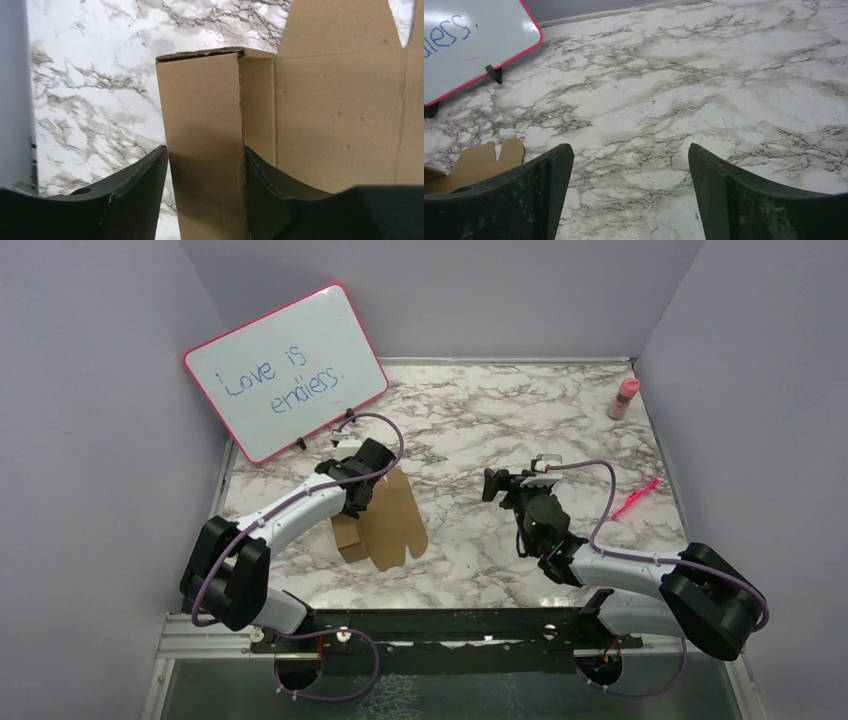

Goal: Fold the paper box

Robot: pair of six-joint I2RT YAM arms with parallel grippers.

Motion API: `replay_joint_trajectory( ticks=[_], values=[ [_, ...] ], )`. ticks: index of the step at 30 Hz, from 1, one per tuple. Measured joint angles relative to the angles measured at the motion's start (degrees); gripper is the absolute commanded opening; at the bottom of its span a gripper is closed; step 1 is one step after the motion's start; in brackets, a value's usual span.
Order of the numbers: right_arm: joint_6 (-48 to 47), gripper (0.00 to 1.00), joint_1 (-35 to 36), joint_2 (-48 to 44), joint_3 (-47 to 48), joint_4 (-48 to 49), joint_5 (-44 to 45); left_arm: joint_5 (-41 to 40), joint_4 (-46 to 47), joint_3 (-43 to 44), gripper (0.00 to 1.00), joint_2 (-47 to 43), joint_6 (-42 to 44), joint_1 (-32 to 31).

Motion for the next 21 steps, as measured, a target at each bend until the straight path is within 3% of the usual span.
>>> replay_joint_trajectory(
  ticks=[11, 21],
  values=[
    [-0.02, 0.89, 0.0, -0.11, 0.02, -0.2, -1.03, 9.7, 8.02, -5.42, 0.53, -8.09, 0.26, 4.85],
    [-0.09, 0.89, -0.02, -0.7, 1.62, -2.14, -5.01, 22.14, 22.03, -12.0, 0.52, -11.43, -2.71, 9.9]
  ],
)
